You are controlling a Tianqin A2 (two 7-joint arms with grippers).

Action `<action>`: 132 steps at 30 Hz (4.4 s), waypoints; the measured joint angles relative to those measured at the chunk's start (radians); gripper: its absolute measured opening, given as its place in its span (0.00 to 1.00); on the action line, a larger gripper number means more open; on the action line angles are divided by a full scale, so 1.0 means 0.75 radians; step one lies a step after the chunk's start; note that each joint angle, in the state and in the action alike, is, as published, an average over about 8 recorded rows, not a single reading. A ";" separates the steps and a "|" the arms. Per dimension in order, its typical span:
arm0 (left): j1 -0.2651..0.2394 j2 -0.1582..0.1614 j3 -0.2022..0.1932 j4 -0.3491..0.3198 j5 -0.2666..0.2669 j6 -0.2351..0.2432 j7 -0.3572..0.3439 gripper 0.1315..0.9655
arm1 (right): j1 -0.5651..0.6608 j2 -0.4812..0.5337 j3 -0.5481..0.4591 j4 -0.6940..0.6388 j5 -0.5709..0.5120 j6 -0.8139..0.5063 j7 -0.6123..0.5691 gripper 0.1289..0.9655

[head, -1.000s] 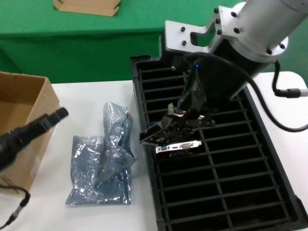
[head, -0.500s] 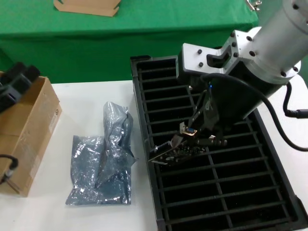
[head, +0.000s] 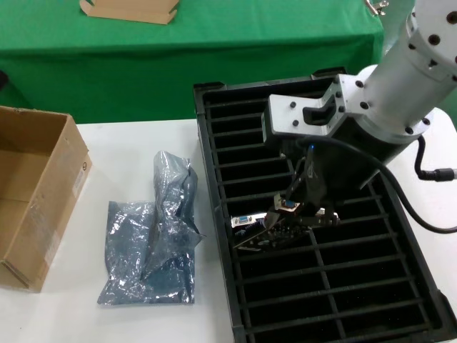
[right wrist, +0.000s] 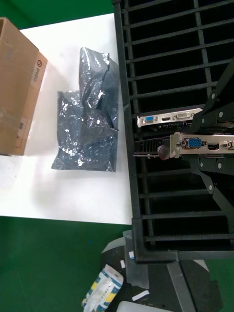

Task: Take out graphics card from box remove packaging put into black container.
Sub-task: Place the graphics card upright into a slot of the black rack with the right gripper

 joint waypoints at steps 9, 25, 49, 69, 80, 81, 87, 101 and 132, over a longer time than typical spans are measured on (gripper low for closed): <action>-0.041 -0.045 0.061 0.075 -0.078 0.013 0.085 1.00 | -0.030 -0.009 0.000 0.007 -0.044 0.000 -0.003 0.09; -0.068 -0.111 0.162 0.129 -0.205 0.014 0.146 1.00 | -0.099 0.013 0.000 0.065 -0.108 0.000 -0.005 0.09; -0.114 -0.172 0.289 0.248 -0.287 0.015 0.210 1.00 | -0.149 -0.023 0.000 0.026 -0.181 0.000 -0.058 0.09; -0.175 -0.208 0.459 0.345 -0.406 0.015 0.260 1.00 | -0.115 -0.004 0.000 0.066 -0.092 0.000 0.025 0.09; -0.177 -0.222 0.499 0.355 -0.429 0.015 0.277 1.00 | -0.160 -0.015 0.000 0.035 -0.155 0.000 -0.019 0.09; -0.179 -0.224 0.502 0.358 -0.429 0.015 0.278 1.00 | -0.164 -0.017 0.000 0.029 -0.162 0.000 -0.023 0.09; -0.183 -0.233 0.517 0.379 -0.434 0.015 0.288 1.00 | -0.176 -0.027 0.000 -0.007 -0.197 0.000 -0.045 0.09; -0.194 -0.244 0.529 0.436 -0.443 0.015 0.308 1.00 | -0.170 -0.100 0.000 -0.111 -0.252 0.000 -0.087 0.09; -0.186 -0.249 0.524 0.444 -0.449 0.015 0.302 1.00 | -0.188 -0.223 0.000 -0.282 -0.332 0.000 -0.209 0.33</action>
